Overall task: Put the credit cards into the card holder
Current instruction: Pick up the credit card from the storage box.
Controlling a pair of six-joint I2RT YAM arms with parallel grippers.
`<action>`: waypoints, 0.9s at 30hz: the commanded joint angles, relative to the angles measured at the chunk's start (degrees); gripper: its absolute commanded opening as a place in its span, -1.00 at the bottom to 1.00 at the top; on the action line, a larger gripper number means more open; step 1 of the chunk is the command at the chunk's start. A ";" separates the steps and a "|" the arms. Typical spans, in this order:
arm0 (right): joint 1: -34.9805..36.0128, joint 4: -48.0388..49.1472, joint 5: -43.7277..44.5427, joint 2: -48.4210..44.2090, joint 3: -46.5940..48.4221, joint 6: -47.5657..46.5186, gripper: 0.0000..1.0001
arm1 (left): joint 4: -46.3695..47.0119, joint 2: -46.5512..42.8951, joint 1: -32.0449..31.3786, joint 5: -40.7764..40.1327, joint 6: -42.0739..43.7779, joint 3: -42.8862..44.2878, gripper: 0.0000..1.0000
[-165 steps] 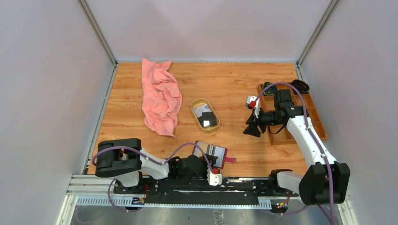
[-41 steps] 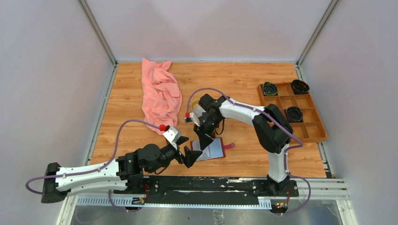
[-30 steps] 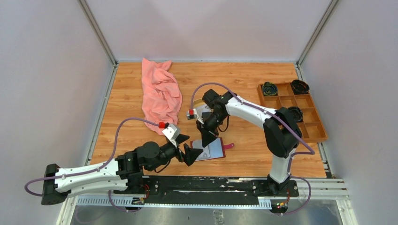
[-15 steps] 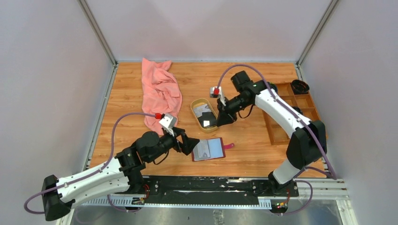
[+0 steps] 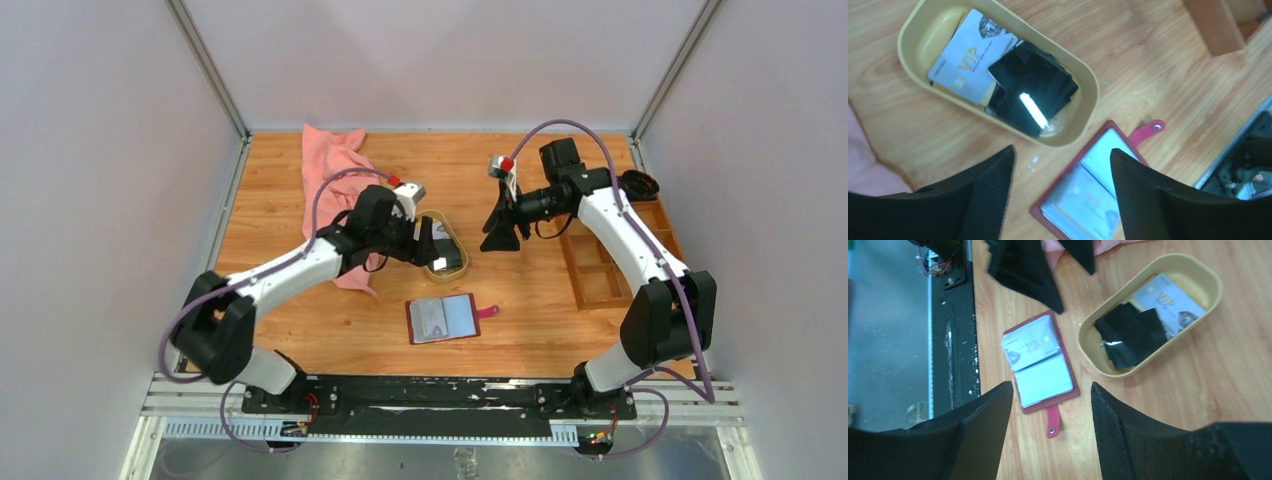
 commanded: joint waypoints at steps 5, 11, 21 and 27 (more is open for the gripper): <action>-2.55 3.86 -6.48 -1.16 -7.24 2.03 0.23 | -8.80 20.89 2.87 7.39 7.63 17.32 0.35; -2.66 4.04 -7.25 -0.07 -7.86 1.96 0.22 | -13.42 30.04 4.31 6.24 9.20 26.09 0.38; -2.69 4.04 -7.46 0.69 -7.99 1.88 0.22 | -14.54 36.06 5.34 9.35 9.29 30.06 0.36; -2.68 4.00 -7.28 0.79 -7.94 1.85 0.21 | -14.36 38.78 5.45 11.03 8.06 31.60 0.30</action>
